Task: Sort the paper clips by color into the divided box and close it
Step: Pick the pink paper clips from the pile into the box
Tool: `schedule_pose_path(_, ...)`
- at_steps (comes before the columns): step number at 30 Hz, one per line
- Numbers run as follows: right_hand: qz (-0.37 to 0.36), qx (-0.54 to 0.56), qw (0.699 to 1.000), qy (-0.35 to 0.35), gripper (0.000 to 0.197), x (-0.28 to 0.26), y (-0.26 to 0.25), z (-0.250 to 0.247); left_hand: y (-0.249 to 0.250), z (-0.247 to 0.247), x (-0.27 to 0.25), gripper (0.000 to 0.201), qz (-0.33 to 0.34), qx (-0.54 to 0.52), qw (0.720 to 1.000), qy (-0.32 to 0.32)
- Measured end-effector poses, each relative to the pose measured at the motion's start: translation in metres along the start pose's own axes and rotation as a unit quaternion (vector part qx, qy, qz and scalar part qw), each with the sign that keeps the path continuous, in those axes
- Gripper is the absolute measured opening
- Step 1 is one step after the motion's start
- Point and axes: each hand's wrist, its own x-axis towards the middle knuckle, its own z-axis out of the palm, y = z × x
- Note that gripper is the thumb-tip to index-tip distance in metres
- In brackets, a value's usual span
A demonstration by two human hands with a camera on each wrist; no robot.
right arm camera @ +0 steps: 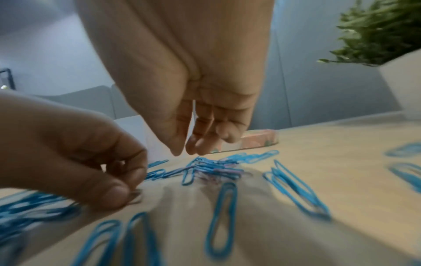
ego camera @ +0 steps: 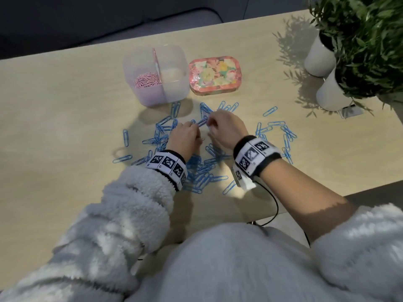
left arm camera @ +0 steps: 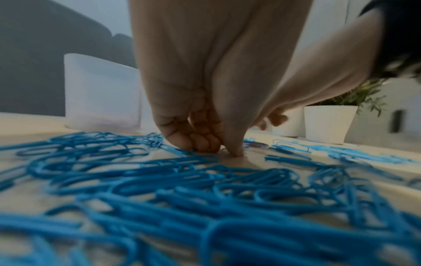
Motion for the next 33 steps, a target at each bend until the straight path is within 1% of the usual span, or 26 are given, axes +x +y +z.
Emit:
schedule_pose_path(1, -0.028, -0.013, 1.000, 0.005, 0.019, 0.009, -0.005, -0.002, 0.000, 0.000, -0.002, 0.022, -0.001, 0.003, 1.000, -0.001)
schedule_pose_path(3, -0.070, -0.045, 0.996, -0.018, 0.021, 0.025, -0.012, -0.003, -0.002, -0.002, -0.007, 0.018, -0.005, -0.033, 0.999, 0.002)
schedule_pose_path(5, -0.089, -0.072, 0.992, -0.052, 0.020, 0.034, -0.016, -0.001, -0.006, -0.009, -0.012, 0.013, -0.041, -0.125, 0.991, 0.022)
schedule_pose_path(6, -0.088, -0.083, 0.990, -0.069, 0.018, 0.036, -0.017, 0.001, -0.010, -0.013, -0.012, 0.014, -0.065, -0.176, 0.982, 0.034)
schedule_pose_path(7, -0.087, -0.091, 0.989, -0.080, 0.015, 0.037, -0.016, 0.002, -0.014, -0.017, -0.012, 0.016, -0.098, -0.231, 0.967, 0.037)
schedule_pose_path(9, -0.082, -0.080, 0.990, -0.081, 0.011, 0.037, -0.013, 0.004, -0.020, -0.023, -0.007, 0.020, -0.168, -0.342, 0.924, 0.021)
schedule_pose_path(11, -0.060, 0.013, 0.996, -0.062, 0.011, 0.033, -0.006, 0.002, -0.025, -0.029, -0.001, 0.015, -0.224, -0.424, 0.877, 0.023)
schedule_pose_path(12, -0.047, 0.063, 0.996, -0.050, 0.011, 0.029, -0.003, 0.000, -0.027, -0.031, 0.002, 0.013, -0.237, -0.441, 0.865, 0.034)
schedule_pose_path(13, -0.038, 0.104, 0.993, -0.034, 0.011, 0.025, 0.002, -0.001, -0.028, -0.033, 0.006, 0.016, -0.242, -0.437, 0.865, 0.036)
schedule_pose_path(14, -0.024, 0.141, 0.989, -0.027, 0.008, 0.021, 0.007, -0.002, -0.028, -0.034, 0.009, 0.018, -0.235, -0.421, 0.876, 0.035)
schedule_pose_path(15, -0.011, 0.179, 0.983, -0.030, 0.004, 0.016, 0.013, -0.003, -0.028, -0.035, 0.011, 0.015, -0.224, -0.378, 0.898, 0.023)
schedule_pose_path(16, 0.003, 0.208, 0.977, -0.038, 0.008, 0.011, 0.017, -0.004, -0.029, -0.034, 0.013, 0.010, -0.208, -0.326, 0.922, 0.014)
schedule_pose_path(17, 0.011, 0.217, 0.975, -0.049, 0.012, 0.006, 0.023, -0.005, -0.027, -0.033, 0.013, 0.011, -0.197, -0.271, 0.942, 0.003)
schedule_pose_path(18, 0.019, 0.202, 0.977, -0.063, 0.013, 0.001, 0.028, -0.006, -0.028, -0.030, 0.015, 0.014, -0.183, -0.224, 0.957, -0.001)
schedule_pose_path(19, 0.022, 0.168, 0.982, -0.081, 0.010, -0.003, 0.033, -0.008, -0.028, -0.027, 0.015, 0.016, -0.174, -0.195, 0.965, -0.003)
schedule_pose_path(21, 0.016, 0.090, 0.989, -0.112, 0.010, -0.010, 0.038, -0.010, -0.030, -0.022, 0.015, 0.016, -0.167, -0.170, 0.971, -0.002)
schedule_pose_path(22, 0.015, 0.068, 0.992, -0.109, 0.011, -0.011, 0.037, -0.010, -0.031, -0.020, 0.015, 0.016, -0.164, -0.170, 0.972, -0.004)
schedule_pose_path(25, -0.008, 0.033, 0.999, -0.035, 0.016, -0.001, 0.023, -0.009, -0.030, -0.018, 0.010, 0.016, -0.157, -0.172, 0.972, -0.010)
schedule_pose_path(27, -0.046, 0.004, 0.999, -0.014, 0.019, 0.012, 0.008, -0.006, -0.028, -0.018, 0.005, 0.018, -0.149, -0.150, 0.977, -0.003)
schedule_pose_path(30, -0.080, -0.064, 0.994, -0.046, 0.019, 0.027, -0.009, 0.001, -0.027, -0.016, -0.004, 0.019, -0.139, -0.150, 0.979, -0.002)
schedule_pose_path(33, -0.068, -0.090, 0.990, -0.084, 0.013, 0.033, -0.011, 0.006, -0.027, -0.014, -0.010, 0.014, -0.127, -0.140, 0.982, -0.008)
